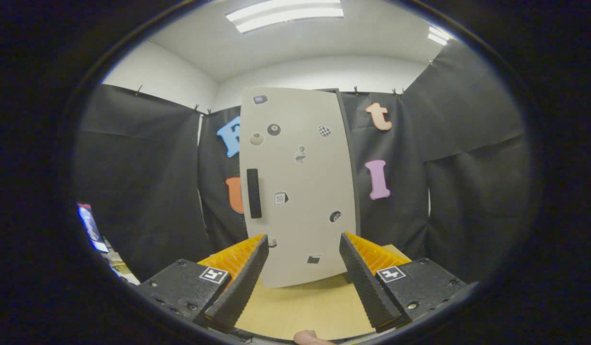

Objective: Open the shoe cabinet door, grab the shoes and put them into the shoe cabinet, then close the shoe cabinet door.

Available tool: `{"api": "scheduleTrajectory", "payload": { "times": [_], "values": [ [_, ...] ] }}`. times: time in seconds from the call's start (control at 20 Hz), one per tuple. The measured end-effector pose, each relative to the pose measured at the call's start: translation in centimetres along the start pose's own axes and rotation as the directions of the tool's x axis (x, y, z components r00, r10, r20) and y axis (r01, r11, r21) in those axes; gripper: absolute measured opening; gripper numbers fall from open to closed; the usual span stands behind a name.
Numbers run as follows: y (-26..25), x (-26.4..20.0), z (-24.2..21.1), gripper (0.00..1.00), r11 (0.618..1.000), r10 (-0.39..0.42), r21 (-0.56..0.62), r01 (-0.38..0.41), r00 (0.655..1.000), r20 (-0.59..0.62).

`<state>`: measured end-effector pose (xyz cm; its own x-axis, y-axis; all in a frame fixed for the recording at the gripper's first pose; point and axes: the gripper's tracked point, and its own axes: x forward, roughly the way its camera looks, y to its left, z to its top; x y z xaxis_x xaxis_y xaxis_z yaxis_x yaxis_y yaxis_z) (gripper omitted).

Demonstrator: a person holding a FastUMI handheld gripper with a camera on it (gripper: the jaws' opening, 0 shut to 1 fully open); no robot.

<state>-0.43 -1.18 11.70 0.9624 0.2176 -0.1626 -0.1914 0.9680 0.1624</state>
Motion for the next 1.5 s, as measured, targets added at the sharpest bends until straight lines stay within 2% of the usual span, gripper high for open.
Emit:
{"api": "scheduleTrajectory", "payload": {
  "times": [0.2, 0.6, 1.1, 1.5],
  "values": [
    [-1.3, -1.0, 0.5, 0.98, 0.995, -0.077, -0.054, 0.078, 0.997, 0.022],
    [-0.5, -2.4, 0.9, 0.98, 0.994, -0.075, -0.074, 0.079, 0.996, 0.054],
    [-1.2, -2.6, 0.1, 0.98, 0.993, -0.083, -0.08, 0.085, 0.996, 0.035],
    [-3.0, -2.8, 0.4, 0.98, 0.982, -0.157, -0.091, 0.162, 0.986, 0.062]
  ]
}}
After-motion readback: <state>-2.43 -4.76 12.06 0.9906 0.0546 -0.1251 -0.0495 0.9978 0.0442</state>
